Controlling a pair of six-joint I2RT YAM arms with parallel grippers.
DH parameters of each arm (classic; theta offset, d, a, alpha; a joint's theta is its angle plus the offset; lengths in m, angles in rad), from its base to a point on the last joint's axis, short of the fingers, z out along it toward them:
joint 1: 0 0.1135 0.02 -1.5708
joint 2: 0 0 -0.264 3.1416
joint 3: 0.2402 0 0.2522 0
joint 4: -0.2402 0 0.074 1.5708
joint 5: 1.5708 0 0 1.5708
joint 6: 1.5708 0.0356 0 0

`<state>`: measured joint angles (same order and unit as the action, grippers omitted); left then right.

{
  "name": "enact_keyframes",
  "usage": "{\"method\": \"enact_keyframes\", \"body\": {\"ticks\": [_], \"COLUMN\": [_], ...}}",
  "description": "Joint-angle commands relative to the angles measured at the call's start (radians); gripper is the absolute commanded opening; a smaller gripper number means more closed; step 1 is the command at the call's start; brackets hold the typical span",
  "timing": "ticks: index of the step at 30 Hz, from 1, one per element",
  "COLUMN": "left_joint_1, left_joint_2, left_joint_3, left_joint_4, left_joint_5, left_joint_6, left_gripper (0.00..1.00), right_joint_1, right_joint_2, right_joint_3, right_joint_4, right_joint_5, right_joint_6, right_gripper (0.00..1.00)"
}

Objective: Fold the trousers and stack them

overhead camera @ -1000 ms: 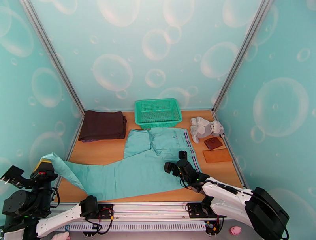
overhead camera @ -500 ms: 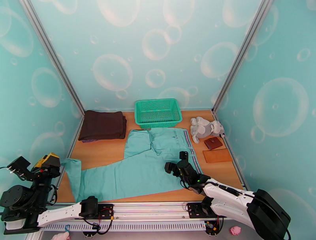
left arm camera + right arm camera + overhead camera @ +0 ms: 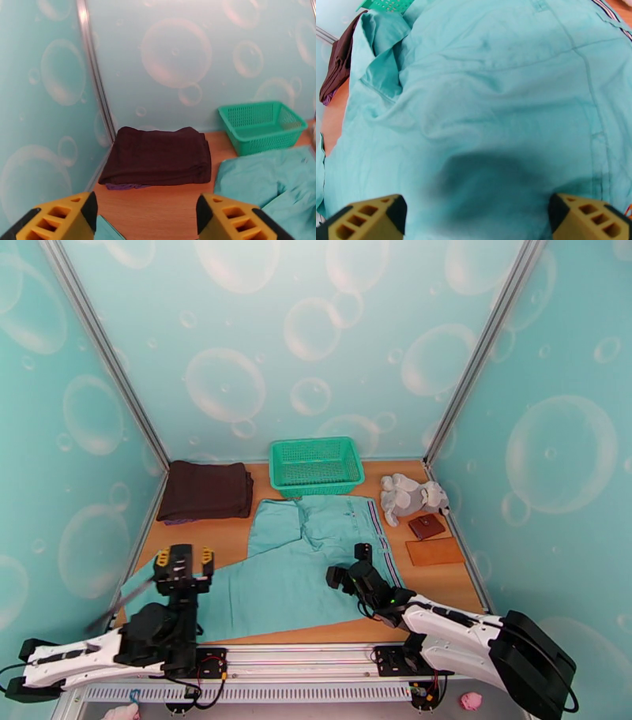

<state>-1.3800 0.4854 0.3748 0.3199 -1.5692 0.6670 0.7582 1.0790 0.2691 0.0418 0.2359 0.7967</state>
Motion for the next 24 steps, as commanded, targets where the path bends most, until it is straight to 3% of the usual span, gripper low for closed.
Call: {"method": "enact_keyframes", "body": {"ticks": [1, 4, 5, 6, 8, 9, 12, 16, 18, 21, 24], "left_joint_1": [0.064, 0.095, 0.080, 0.066, 0.137, 0.213, 0.287, 0.432, 0.455, 0.455, 0.461], "left_joint_2": [0.193, 0.303, 0.350, 0.401, 0.534, 0.602, 0.677, 0.661, 0.641, 0.600, 0.606], "left_joint_3": [-0.048, 0.013, 0.043, 0.099, 0.351, 0.429, 0.466, 0.552, 0.529, 0.385, 0.245], "left_joint_4": [0.606, 0.567, 0.433, 0.175, -0.586, -0.691, -0.643, -0.736, -0.736, -0.592, -0.402], "left_joint_5": [-0.099, -0.040, 0.020, 0.096, 0.339, 0.449, 0.567, 0.946, 1.115, 1.310, 1.408], "left_joint_6": [0.464, 0.451, 0.378, 0.235, -0.367, -0.483, -0.442, -0.827, -0.972, -1.107, -1.179], "left_gripper": [0.84, 0.84, 0.85, 0.88, 0.88, 0.85, 0.86, 0.81, 0.80, 0.81, 0.81], "right_joint_1": [0.012, 0.011, 0.009, 0.007, 0.005, 0.005, -0.017, -0.240, -0.349, -0.498, -0.592], "right_joint_2": [0.014, -0.024, -0.048, -0.065, -0.087, -0.096, -0.148, -0.182, -0.201, -0.178, -0.110], "right_joint_3": [0.015, 0.018, 0.018, 0.023, 0.055, 0.078, 0.128, 0.185, 0.211, 0.252, 0.251], "right_joint_4": [-0.002, -0.026, -0.031, -0.041, -0.085, -0.125, -0.245, -0.397, -0.475, -0.522, -0.510], "right_joint_5": [-0.046, -0.024, -0.020, -0.018, -0.015, -0.005, 0.057, -0.005, 0.008, -0.063, -0.131], "right_joint_6": [0.000, 0.004, 0.000, -0.010, -0.029, -0.038, -0.050, -0.107, -0.136, -0.175, -0.152], "right_gripper": [0.99, 0.99, 0.99, 0.99, 0.99, 0.99, 0.99, 0.99, 0.99, 0.99, 0.99]}}
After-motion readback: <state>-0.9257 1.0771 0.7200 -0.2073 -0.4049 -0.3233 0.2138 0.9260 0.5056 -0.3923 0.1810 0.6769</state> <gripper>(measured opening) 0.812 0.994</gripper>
